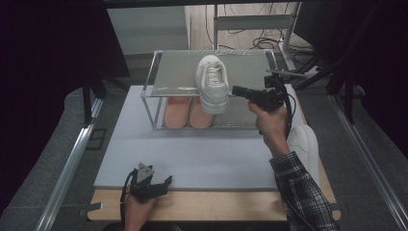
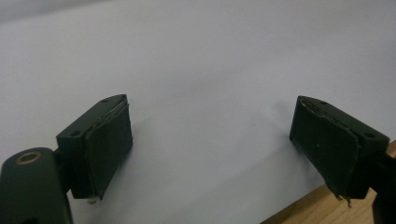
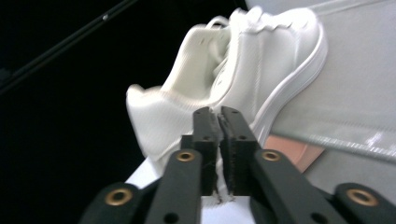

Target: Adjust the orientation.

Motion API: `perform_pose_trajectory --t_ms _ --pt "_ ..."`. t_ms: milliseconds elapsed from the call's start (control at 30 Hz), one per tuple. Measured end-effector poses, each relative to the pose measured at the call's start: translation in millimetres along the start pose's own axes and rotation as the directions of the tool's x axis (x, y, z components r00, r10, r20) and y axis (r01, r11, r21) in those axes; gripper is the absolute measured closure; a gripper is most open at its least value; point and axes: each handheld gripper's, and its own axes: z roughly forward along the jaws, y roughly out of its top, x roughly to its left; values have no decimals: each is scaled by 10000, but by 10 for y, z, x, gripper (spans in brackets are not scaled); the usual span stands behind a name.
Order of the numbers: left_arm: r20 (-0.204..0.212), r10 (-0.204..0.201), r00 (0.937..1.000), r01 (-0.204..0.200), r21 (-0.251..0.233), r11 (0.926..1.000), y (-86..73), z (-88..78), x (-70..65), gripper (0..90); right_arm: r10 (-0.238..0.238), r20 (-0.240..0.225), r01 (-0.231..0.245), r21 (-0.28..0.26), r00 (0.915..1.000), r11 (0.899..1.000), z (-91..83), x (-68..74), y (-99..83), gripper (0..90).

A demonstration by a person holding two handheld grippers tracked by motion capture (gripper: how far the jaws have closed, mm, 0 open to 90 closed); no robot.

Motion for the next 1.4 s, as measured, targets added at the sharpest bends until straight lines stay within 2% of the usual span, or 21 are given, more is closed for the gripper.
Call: perform_pose_trajectory --t_ms 367,600,933,1200,1400 --pt "-2 2 10000 -2 -1 10000 0 0 0 127 -538 -52 540 426 9985 9976 -32 117 -369 895" --pt "-9 0 10000 0 -3 10000 0 0 -1 127 -1084 49 1078 701 9941 9917 17 173 -521 895" --pt "-10 4 10000 -4 -7 10000 -1 0 -1 127 -1029 152 1015 730 9946 9922 154 161 -536 895" --pt "-10 7 10000 -7 -4 10000 -1 0 -1 127 -1141 171 1129 589 9933 9919 177 159 -534 896" --pt "-9 5 10000 -5 -6 10000 0 0 -1 127 -1130 287 1111 619 9932 9919 285 151 -517 896"
